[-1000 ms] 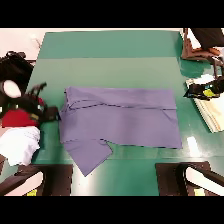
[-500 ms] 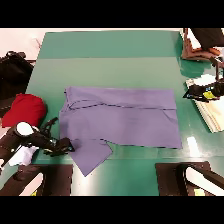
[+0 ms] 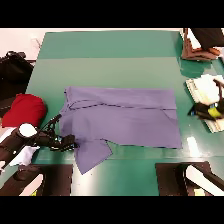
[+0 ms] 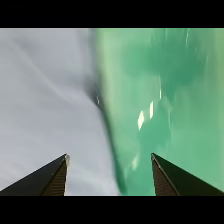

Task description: Fold the shirts.

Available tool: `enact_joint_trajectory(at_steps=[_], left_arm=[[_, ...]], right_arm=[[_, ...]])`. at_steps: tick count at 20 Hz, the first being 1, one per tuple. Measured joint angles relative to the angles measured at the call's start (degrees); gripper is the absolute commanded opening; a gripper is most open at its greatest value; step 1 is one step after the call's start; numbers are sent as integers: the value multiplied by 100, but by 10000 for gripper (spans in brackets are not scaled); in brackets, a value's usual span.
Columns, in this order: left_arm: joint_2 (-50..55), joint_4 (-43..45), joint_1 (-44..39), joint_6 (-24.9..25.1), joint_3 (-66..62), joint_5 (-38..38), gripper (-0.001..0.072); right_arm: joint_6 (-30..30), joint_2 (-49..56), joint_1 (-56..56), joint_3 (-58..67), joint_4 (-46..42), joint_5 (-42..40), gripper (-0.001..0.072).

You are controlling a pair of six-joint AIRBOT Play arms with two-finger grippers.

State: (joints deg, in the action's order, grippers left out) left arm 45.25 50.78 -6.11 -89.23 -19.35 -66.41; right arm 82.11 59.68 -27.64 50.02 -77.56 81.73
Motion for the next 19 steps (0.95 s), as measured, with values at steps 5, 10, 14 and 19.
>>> enact_joint_trajectory(at_steps=[5,10,14,19], left_arm=[[0,-20,-24,87,-170,-24,28],[-2,-4,-24,114,-229,-111,26],[-295,385,-24,26,-481,-522,25],[-1469,866,-24,-562,-662,-1685,27]], right_arm=[[-13,247,-697,-1333,46,162,501],[-13,507,-258,-1880,439,118,61],[-22,535,284,-1613,378,-70,6],[-17,-282,715,-1038,-275,643,6]])
